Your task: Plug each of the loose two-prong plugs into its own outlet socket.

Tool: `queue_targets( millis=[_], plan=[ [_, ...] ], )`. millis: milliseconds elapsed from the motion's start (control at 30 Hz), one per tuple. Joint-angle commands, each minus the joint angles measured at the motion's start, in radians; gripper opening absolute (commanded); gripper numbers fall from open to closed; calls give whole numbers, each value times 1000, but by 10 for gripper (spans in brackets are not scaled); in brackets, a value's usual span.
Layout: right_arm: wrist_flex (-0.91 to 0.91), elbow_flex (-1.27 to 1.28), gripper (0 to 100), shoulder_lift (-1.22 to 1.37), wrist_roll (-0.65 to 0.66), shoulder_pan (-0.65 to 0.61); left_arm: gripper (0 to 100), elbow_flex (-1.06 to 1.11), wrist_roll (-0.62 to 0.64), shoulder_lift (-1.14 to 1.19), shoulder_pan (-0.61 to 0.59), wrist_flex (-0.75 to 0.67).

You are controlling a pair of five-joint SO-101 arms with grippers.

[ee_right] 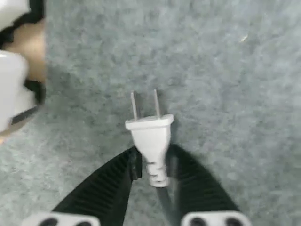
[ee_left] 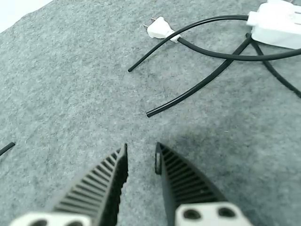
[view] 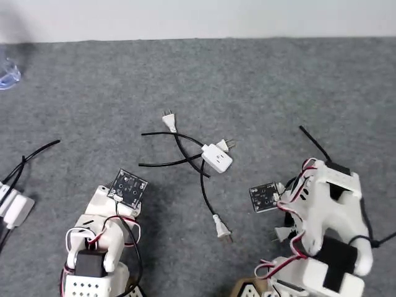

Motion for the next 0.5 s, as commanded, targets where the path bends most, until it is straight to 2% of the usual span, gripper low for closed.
queue_targets(
  millis=[0,67,233,467],
  plan=[
    [-31,21,54,2,-91,12,89,-10,-9,-12,6,6],
    [-38,15,0,-10,-120,8,89,-10,-9,-12,6,6],
    [27,-44,9,-96,-141,15,89,-10,-9,-12,6,6],
    [59,-229,9,-228,-414,16,89,-10,-9,-12,6,6]
  ],
)
